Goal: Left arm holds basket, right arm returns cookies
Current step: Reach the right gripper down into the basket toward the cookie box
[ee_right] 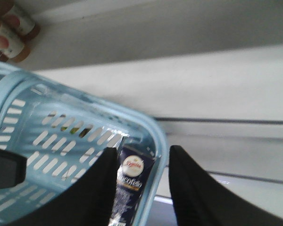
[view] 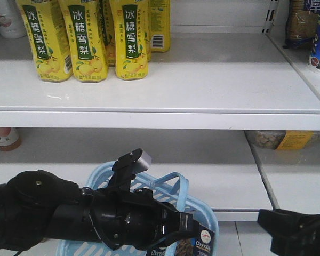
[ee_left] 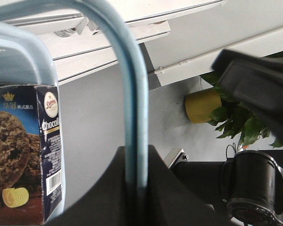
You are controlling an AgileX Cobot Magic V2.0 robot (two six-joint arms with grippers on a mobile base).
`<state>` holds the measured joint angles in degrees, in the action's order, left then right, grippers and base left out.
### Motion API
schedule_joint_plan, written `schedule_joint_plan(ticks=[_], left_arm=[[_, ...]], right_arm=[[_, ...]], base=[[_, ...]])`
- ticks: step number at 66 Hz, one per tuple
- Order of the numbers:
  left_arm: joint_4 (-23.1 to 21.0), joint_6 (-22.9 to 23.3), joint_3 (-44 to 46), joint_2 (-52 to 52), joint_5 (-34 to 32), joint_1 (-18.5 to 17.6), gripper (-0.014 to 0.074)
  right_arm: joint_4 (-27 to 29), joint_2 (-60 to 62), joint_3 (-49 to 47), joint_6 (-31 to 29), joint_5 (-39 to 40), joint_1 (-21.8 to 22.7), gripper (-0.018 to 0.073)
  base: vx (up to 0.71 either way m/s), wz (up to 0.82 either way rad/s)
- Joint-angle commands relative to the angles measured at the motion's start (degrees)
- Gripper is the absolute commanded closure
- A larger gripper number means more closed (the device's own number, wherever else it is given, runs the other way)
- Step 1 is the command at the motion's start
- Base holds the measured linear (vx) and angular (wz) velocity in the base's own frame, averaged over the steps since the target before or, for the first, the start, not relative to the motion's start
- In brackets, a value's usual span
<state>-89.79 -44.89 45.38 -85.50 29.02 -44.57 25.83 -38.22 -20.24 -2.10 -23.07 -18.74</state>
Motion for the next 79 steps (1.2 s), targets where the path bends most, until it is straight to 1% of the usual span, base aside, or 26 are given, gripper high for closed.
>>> schedule_joint_plan(ticks=[1,7,11,23,29,39,47,59,71,79], left_arm=[[-1.71,-1.49,1.63,2.58,-0.41,-0.06,0.0603],[-1.71,-1.49,1.63,2.58,-0.41,-0.06,0.0603],[-1.71,-1.49,1.63,2.58,-0.41,-0.06,0.0603],[-1.71,-1.49,1.63,2.58,-0.41,-0.06,0.0603],[-1.71,-1.49,1.63,2.58,-0.41,-0.06,0.0603],[-1.71,-1.49,1.63,2.58,-0.41,-0.06,0.0603],[-1.71,-1.49,1.63,2.58,-0.41,-0.06,0.0603],[-1.71,-1.49,1.63,2.58,-0.41,-0.06,0.0603],[-1.71,-1.49,1.63,2.58,-0.41,-0.06,0.0603],[-1.71,-1.49,1.63,2.58,-0.41,-0.06,0.0603]], right_arm=[[3.68,-3.52,-2.02,0.18,2.79,-3.54,0.0198],[6.39,-7.4,-2.02,0.24,2.79,-6.56,0.0148],[7.96,-10.14,-2.02,0.36,2.85,-8.42,0.0133],[15.39,-19.18,-2.02,0.58,3.18,-12.99,0.013],[18.8,-23.97,-2.02,0.31,3.9,-14.17,0.013],[21.4,-29.29,-2.02,-1.86,7.08,-14.18,0.013],[22.91,-31.58,-2.25,-2.12,7.09,-14.18,0.013],[24.66,-32.95,-3.7,-6.07,7.16,-14.18,0.013],[30.1,-34.2,-3.71,-8.07,8.84,-14.18,0.013],[33.58,-35.7,-3.71,-12.17,8.43,-14.18,0.013]], base=[[0.0,0.0],[0.0,0.0],[0.0,0.0],[0.0,0.0],[0.0,0.0],[0.0,0.0],[0.0,0.0],[0.0,0.0],[0.0,0.0],[0.0,0.0]])
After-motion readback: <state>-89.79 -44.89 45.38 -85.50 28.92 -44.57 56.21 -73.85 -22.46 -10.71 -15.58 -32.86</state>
